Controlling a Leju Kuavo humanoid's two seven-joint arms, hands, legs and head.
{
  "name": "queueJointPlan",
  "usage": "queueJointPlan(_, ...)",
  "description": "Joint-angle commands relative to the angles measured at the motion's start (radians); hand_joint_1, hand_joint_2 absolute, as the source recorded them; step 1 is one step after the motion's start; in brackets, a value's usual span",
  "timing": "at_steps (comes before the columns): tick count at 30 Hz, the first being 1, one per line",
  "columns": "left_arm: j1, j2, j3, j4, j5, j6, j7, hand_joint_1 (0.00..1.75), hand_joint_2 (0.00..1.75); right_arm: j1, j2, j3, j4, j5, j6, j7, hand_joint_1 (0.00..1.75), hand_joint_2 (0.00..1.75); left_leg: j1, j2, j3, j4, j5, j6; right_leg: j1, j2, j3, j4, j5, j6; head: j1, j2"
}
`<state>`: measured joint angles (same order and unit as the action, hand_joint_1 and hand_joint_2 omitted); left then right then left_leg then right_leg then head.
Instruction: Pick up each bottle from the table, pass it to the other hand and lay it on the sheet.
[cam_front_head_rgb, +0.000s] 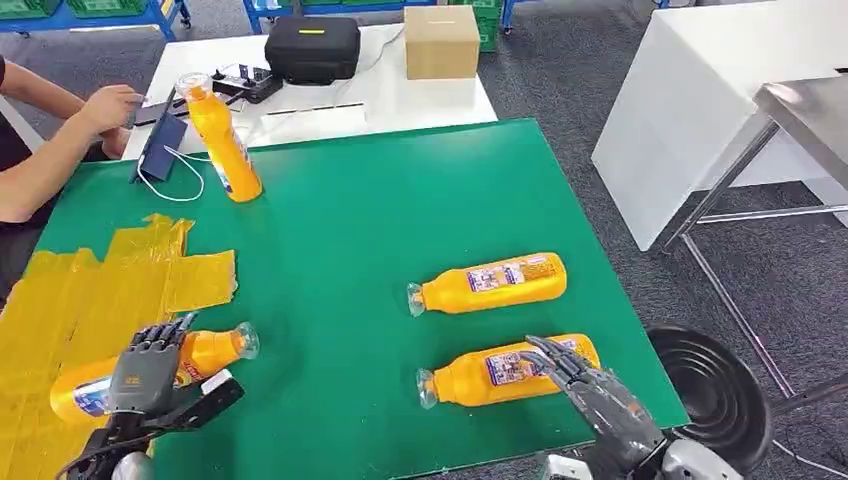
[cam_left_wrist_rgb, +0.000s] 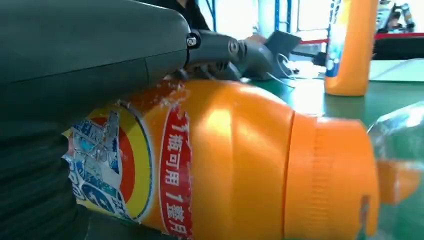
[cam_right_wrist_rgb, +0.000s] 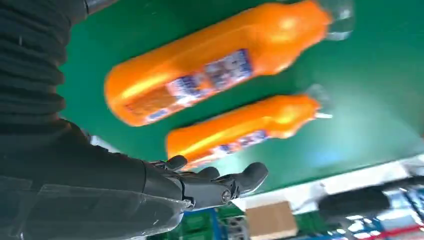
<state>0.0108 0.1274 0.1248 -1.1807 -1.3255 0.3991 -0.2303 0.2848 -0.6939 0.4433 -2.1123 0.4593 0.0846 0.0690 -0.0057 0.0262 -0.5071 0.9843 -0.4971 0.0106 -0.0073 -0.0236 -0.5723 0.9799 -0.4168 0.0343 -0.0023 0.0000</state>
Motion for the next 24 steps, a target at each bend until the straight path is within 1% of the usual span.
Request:
queueJointPlan(1,0.022,0.026,-0.041,0.08,0.068,-0.059,-0.037,0.0,1.75,-0.052,0.036,-0.044,0.121,0.0,0.036,0.014,0.0,1.75,0.001,0.001,0.001,-0.002,0.001,-0.001,0.001,0.005,0.001,-0.003,0.003,-0.001,0.0,0.0)
queueJointPlan(3,0.022,0.026,-0.041,0.08,0.068,-0.059,-0.037,0.0,1.75,-0.052,0.036,-0.044,0.121,0.0,0.036,0.014,0.0,1.75,0.0,0.001,0.002,-0.002,0.002,-0.001,0.0,0.004,0.001,-0.001,0.002,-0.001,0.0,0.0)
queueJointPlan(7,0.042,0.016,-0.029,-0.011,0.256,-0.142,-0.146,0.0,1.75,-0.091,0.07,-0.062,0.189,0.008,0.082,0.031,0.0,1.75,0.001,0.001,0.002,-0.002,0.003,-0.002,0.001,0.005,0.001,-0.002,0.002,-0.001,0.0,0.0)
queueJointPlan(9,0.059,0.002,-0.013,-0.099,0.38,-0.221,-0.206,0.0,1.75,-0.121,0.098,-0.066,0.245,0.016,0.105,0.033,0.0,1.75,0.002,0.002,0.002,-0.002,0.002,-0.001,0.001,0.005,0.001,-0.002,0.002,-0.001,0.0,0.0)
queueJointPlan(11,0.064,-0.003,-0.006,-0.16,0.483,-0.306,-0.247,0.0,1.75,-0.141,0.099,-0.065,0.277,0.017,0.121,0.032,0.0,1.75,0.002,0.002,0.001,-0.001,0.003,-0.002,0.002,0.006,0.0,-0.002,0.003,-0.001,0.0,0.0)
queueJointPlan(12,0.065,-0.005,0.0,-0.173,0.526,-0.338,-0.262,0.0,1.75,-0.143,0.098,-0.067,0.281,0.016,0.124,0.031,0.0,1.75,0.002,0.002,0.001,-0.001,0.002,-0.001,0.002,0.005,0.0,-0.001,0.002,0.0,0.0,0.0)
queueJointPlan(14,0.069,-0.013,0.016,-0.215,0.663,-0.451,-0.313,0.0,1.75,-0.146,0.084,-0.076,0.288,0.011,0.141,0.028,0.0,1.75,0.002,-0.001,0.0,-0.001,0.003,-0.001,0.002,0.003,0.0,-0.002,0.003,0.0,0.0,0.0)
queueJointPlan(15,0.072,-0.016,0.018,-0.226,0.686,-0.473,-0.324,0.0,1.75,-0.145,0.078,-0.079,0.288,0.009,0.147,0.027,0.0,1.75,0.0,-0.001,0.001,0.0,0.003,0.0,0.001,0.001,0.001,-0.001,0.001,0.0,0.0,0.0)
queueJointPlan(17,0.077,-0.017,0.022,-0.242,0.735,-0.52,-0.343,0.0,1.75,-0.146,0.069,-0.086,0.291,0.002,0.16,0.025,0.0,1.75,0.001,-0.001,-0.002,0.001,0.003,0.0,0.002,0.002,-0.001,-0.001,0.002,0.0,0.001,0.0)
queueJointPlan(20,0.08,-0.018,0.023,-0.243,0.735,-0.521,-0.343,0.0,1.75,-0.147,0.067,-0.087,0.292,0.0,0.162,0.025,0.0,1.75,0.0,0.0,-0.001,0.0,0.003,0.0,0.001,0.002,-0.002,0.0,0.001,0.001,0.001,0.0)
queueJointPlan(22,0.08,-0.018,0.023,-0.243,0.735,-0.521,-0.343,0.0,1.75,-0.147,0.067,-0.087,0.292,0.0,0.162,0.025,0.0,1.75,0.0,-0.001,-0.001,0.0,0.002,-0.001,0.001,0.003,-0.001,-0.001,0.001,0.0,0.0,0.0)
queueJointPlan(24,0.08,-0.018,0.023,-0.243,0.735,-0.521,-0.343,0.0,1.75,-0.147,0.067,-0.087,0.292,0.0,0.162,0.025,0.0,1.75,0.0,-0.002,-0.002,0.0,0.002,0.0,0.001,0.001,-0.002,0.0,0.001,0.0,0.0,0.0)
